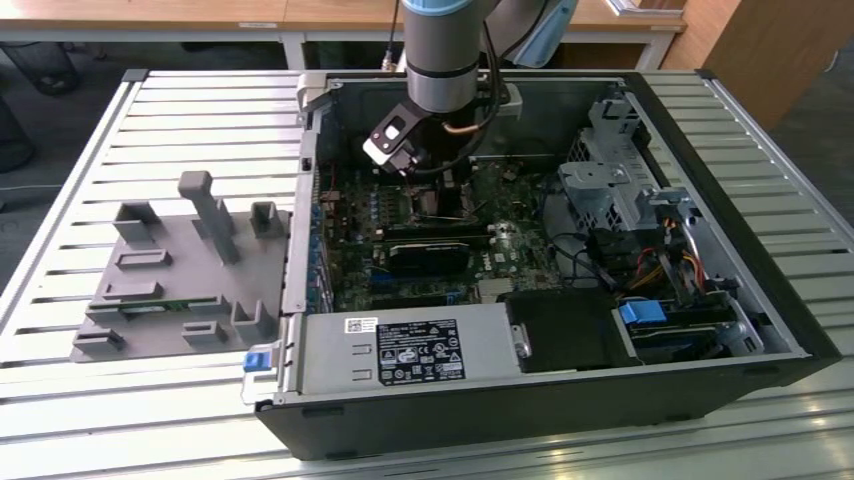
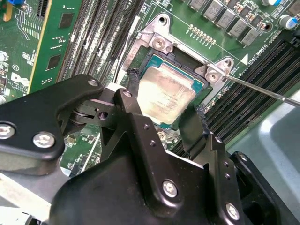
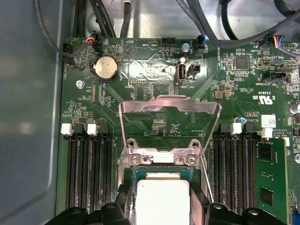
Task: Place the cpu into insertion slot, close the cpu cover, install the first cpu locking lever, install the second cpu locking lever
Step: 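Place the cpu into insertion slot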
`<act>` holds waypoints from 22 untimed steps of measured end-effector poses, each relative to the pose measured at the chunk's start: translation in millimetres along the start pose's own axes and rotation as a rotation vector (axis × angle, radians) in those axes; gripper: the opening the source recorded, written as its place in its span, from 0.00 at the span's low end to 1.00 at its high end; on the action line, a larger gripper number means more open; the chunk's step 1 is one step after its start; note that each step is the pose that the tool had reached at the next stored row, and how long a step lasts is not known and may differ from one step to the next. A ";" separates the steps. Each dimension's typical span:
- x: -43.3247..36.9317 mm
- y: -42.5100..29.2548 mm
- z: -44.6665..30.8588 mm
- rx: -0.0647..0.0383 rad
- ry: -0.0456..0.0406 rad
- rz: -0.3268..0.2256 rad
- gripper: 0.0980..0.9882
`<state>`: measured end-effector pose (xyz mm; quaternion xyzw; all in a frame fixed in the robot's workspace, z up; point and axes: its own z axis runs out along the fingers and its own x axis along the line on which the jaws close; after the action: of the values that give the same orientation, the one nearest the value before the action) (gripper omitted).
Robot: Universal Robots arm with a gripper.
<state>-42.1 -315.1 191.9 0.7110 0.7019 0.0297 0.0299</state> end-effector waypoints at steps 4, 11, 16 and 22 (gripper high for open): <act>0.1 0.3 -3.5 0.000 0.0001 0.000 0.58; 0.0 0.5 -5.8 0.000 -0.0002 0.000 0.58; 0.1 1.1 -12.5 0.000 0.0002 0.000 0.58; -1.0 1.5 -16.1 0.001 0.0001 0.000 0.49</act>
<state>-41.9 -316.1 208.0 0.7110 0.7019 0.0295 0.0295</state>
